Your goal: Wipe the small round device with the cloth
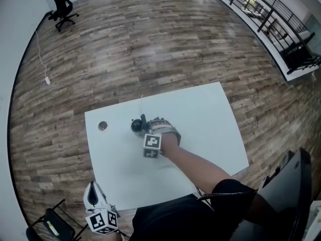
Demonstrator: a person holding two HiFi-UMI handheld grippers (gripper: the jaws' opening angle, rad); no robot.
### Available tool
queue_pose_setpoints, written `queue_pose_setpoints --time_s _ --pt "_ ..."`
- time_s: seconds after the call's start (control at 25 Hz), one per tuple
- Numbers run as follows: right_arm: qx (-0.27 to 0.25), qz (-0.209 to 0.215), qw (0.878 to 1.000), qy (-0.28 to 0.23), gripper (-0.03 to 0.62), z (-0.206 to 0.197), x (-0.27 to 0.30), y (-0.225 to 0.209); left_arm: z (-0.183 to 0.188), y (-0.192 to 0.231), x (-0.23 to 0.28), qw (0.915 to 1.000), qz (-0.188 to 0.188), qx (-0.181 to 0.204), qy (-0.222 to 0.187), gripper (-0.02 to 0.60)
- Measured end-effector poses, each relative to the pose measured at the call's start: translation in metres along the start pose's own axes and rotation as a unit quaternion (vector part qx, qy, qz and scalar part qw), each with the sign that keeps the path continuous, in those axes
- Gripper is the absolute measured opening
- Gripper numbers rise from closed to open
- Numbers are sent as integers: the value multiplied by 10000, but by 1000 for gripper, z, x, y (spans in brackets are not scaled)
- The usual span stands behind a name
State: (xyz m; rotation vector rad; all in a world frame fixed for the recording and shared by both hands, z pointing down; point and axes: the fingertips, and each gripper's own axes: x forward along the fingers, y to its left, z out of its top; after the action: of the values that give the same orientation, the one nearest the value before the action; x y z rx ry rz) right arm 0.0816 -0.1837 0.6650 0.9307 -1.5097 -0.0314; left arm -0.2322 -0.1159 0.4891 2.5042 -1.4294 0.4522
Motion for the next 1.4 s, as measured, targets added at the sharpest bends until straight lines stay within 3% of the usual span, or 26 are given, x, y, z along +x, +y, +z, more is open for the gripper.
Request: queue_pose_setpoints --time_s 0.32,0.52,0.64,0.76,0.92,1.12,1.4 --pt "-66 427 9991 19 100 5 6 34 2 0 -1 10000 2 66 38 6" --pt "-241 831 9944 -611 100 34 -14 63 10 -7 7 9998 -130 118 -17 8" --pt "-71 867 9913 -988 100 44 -31 72 13 -15 16 9995 -266 141 -63 8" --pt "623 936 9871 -1137 100 30 -50 76 14 -31 24 9986 -478 168 -118 6" --pt "1907 1011 9694 -1173 100 -6 -74 71 17 -47 36 9965 -799 182 -165 8" --pt "3148 910 9427 -626 100 -92 -84 77 17 -85 62 9900 -1370 177 -296 8" --pt "3809 1019 9184 339 101 -184 -89 139 24 -129 75 9775 -2018 330 -515 7"
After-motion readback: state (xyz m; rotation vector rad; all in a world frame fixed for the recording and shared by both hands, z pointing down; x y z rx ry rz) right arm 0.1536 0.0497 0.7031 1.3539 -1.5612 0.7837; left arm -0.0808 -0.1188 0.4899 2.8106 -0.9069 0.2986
